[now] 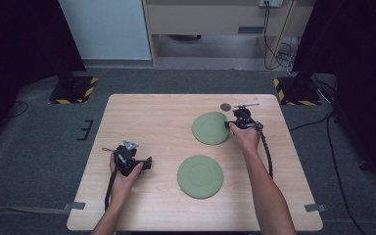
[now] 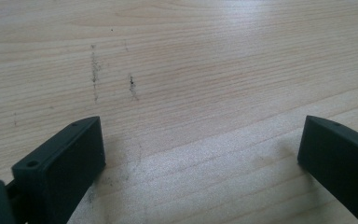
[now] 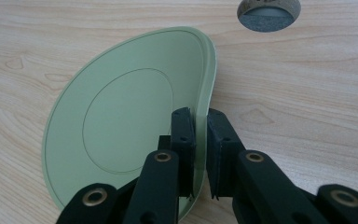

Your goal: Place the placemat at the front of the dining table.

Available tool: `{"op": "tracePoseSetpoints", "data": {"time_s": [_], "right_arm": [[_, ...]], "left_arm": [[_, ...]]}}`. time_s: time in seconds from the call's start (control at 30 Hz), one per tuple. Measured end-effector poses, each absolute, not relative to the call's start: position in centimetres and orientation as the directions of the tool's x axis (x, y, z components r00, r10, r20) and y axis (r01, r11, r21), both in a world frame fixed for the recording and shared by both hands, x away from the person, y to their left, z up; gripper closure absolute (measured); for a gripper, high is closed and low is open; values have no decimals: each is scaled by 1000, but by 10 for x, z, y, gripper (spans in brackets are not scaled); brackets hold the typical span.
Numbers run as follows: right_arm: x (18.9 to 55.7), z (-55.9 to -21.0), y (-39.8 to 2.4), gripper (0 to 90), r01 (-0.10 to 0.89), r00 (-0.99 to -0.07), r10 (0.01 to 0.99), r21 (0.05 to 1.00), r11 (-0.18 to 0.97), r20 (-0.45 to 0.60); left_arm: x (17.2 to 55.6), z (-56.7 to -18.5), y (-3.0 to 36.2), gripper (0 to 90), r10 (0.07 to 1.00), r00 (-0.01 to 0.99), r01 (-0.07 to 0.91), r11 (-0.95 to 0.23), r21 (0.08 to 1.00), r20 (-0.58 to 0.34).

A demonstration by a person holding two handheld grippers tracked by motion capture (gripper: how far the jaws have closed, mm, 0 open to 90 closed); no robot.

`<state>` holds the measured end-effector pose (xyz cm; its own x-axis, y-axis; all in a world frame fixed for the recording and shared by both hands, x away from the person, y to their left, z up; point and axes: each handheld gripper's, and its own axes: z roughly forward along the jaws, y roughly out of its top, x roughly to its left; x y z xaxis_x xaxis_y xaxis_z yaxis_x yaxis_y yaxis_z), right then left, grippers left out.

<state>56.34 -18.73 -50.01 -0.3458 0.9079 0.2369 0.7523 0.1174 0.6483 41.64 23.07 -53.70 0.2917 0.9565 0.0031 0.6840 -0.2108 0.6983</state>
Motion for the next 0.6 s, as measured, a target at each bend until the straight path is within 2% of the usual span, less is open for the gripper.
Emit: {"op": "tracePoseSetpoints", "data": {"time_s": [0.2,0.37,0.6], "right_arm": [[564,-503,-188,791,755,-341,911,644,120,231],[562,-505,-191,572,734,-339,920,667,129,196],[558,-496,-192,381,710,-354,918,691,138,181]], "left_arm": [[417,-537,231,0,956,292,684,-211,698,2],[417,-537,231,0,956,294,685,-211,698,1],[417,-537,231,0,956,293,685,-211,698,1]]}}
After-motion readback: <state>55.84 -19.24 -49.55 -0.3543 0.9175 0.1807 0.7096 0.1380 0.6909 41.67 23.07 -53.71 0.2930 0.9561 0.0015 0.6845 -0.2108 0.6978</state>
